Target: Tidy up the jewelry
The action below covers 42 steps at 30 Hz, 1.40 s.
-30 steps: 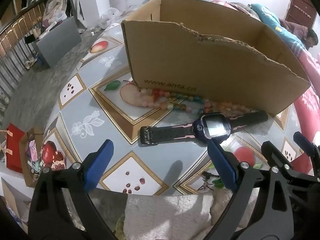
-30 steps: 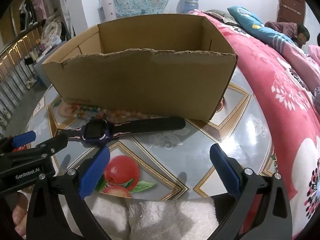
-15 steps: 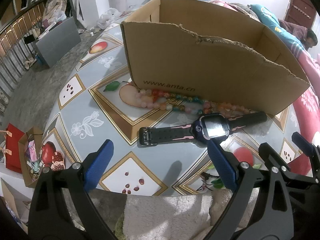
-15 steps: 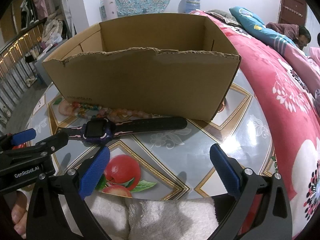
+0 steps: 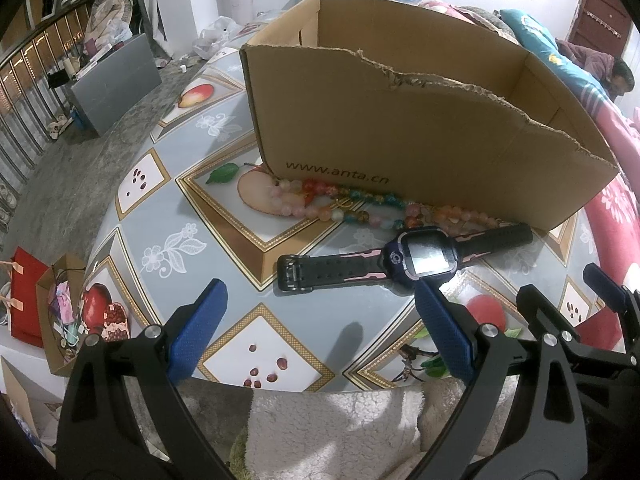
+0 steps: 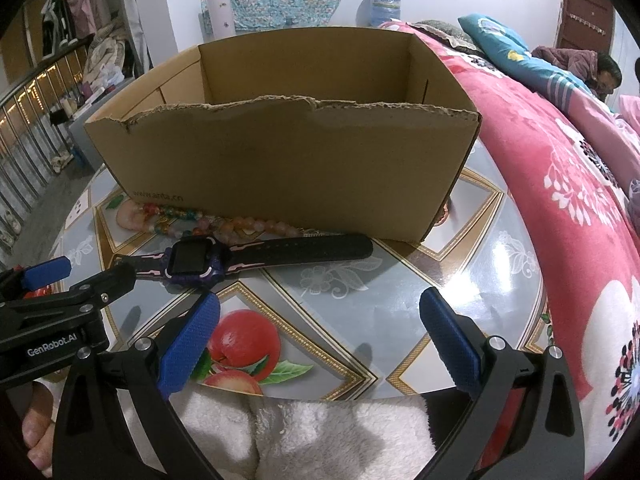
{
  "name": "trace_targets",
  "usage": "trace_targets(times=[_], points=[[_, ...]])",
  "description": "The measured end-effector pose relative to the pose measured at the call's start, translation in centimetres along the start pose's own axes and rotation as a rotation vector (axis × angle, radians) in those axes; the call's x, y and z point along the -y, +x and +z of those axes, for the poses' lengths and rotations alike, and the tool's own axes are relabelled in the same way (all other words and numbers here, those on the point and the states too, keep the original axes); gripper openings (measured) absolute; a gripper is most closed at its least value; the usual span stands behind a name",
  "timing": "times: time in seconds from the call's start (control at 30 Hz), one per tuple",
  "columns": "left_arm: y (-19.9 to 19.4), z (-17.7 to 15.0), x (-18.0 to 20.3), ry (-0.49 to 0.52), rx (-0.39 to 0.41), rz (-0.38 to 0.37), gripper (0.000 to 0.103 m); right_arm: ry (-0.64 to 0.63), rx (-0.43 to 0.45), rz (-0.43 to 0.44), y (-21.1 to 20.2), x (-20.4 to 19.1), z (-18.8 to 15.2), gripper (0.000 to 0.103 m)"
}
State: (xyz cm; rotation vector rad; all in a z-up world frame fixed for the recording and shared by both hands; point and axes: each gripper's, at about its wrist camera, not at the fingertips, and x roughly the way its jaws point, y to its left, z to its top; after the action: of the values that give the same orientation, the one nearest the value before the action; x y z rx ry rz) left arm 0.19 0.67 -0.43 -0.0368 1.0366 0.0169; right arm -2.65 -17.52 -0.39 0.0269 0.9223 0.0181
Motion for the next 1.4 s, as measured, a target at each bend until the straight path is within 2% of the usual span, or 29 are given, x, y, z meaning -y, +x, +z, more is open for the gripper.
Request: trace_targets(times=[1.4], points=[[-0.16, 0.49, 0.22, -0.001, 0.005, 0.0, 0.091, -0.003, -0.003, -0.005, -0.1, 0.27, -0.02, 0.098]])
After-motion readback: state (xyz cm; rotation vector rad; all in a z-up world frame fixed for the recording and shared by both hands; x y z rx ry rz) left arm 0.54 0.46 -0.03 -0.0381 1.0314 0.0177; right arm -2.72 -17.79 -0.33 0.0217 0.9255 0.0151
